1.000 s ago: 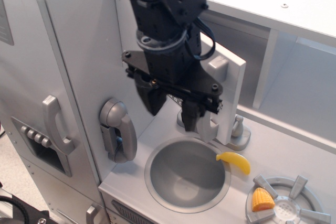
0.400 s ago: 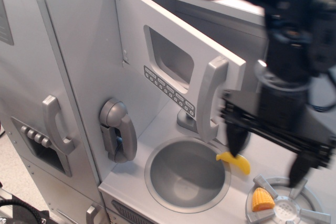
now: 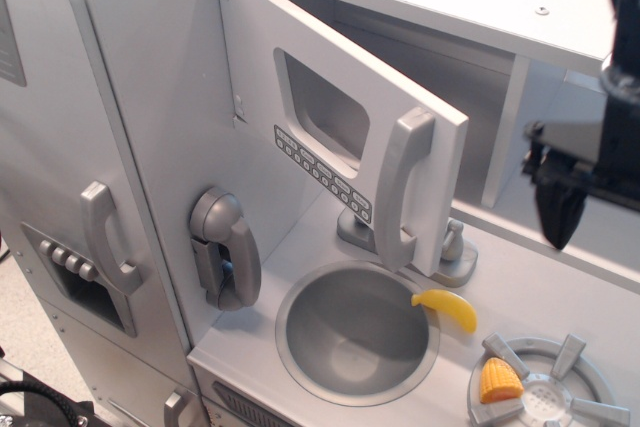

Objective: Open microwave

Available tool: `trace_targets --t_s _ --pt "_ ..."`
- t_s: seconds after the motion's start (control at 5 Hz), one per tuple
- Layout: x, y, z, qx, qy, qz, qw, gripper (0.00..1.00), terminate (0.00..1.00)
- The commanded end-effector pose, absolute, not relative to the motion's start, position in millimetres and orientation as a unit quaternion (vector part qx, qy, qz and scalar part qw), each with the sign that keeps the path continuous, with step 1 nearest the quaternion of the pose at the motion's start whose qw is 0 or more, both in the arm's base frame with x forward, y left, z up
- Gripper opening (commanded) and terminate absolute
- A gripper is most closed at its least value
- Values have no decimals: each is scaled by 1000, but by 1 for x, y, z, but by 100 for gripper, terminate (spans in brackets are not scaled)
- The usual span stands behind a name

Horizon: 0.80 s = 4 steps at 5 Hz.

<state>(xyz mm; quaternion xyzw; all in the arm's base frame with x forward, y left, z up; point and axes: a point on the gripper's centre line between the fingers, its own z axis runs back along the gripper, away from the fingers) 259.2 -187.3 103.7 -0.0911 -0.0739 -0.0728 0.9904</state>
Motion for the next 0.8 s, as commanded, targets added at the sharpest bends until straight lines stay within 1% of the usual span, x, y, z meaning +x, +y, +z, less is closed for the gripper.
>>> trace_targets --t_s 0.0,0.2,0.4,0.6 --pt "297 -151 135 -89 -149 -24 985 100 0" --pt "298 -123 132 -76 -156 -2 985 100 0" --pt "287 -94 134 -73 -144 -1 987 100 0" --pt "266 -77 131 -73 -133 -14 988 100 0"
